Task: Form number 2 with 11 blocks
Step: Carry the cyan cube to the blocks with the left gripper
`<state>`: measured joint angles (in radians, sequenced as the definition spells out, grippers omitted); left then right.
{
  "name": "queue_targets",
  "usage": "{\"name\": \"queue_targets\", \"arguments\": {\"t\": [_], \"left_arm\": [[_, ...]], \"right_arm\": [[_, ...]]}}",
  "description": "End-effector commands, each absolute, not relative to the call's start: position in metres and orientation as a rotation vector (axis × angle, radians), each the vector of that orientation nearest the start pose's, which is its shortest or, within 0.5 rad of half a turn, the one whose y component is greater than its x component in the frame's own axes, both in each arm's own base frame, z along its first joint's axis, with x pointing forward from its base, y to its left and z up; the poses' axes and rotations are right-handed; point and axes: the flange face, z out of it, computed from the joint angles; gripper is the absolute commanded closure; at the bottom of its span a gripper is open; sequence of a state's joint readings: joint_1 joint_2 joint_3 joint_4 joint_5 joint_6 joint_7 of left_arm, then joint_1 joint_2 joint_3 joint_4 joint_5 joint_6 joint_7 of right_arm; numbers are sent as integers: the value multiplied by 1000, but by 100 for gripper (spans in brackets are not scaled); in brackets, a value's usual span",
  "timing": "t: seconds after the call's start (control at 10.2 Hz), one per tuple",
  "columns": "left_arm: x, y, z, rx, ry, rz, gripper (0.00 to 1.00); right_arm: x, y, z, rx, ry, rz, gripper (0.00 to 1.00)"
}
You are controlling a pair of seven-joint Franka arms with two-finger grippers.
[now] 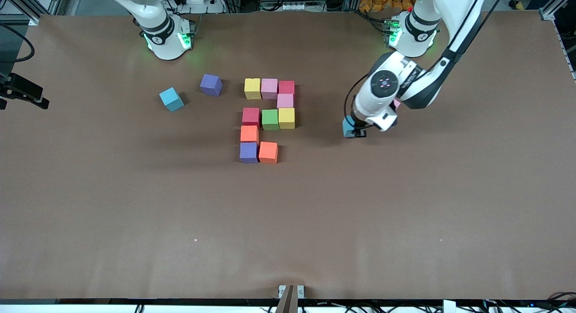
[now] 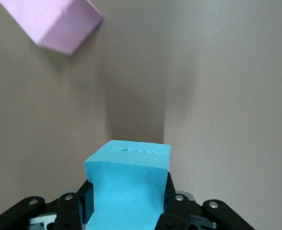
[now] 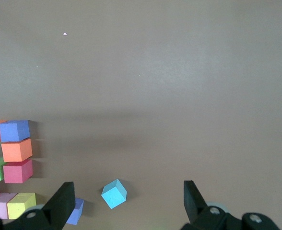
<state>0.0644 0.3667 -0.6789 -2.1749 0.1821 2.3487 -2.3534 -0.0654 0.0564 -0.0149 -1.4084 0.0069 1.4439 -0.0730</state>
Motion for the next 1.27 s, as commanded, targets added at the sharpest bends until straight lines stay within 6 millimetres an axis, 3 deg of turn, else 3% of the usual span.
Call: {"name": "queue_targets", "arguments": {"t": [0.0,0.29,0.59,1.17], "left_arm": [[488,-362,251,2293,2290,-251,90],[515,-415,241,2307,2286,-213,90],[524,-458,224,2283,2297,-82,90],[527,-502,217,2228,2283,-49,89]], "right_arm": [[556,-45,660,-3137,-8,36,0],[555,-46,663,-3137,-5,28,0],[555,-47,663,-3140,-2,29,0],[555,-47,663,-3140,-2,26,0]]}}
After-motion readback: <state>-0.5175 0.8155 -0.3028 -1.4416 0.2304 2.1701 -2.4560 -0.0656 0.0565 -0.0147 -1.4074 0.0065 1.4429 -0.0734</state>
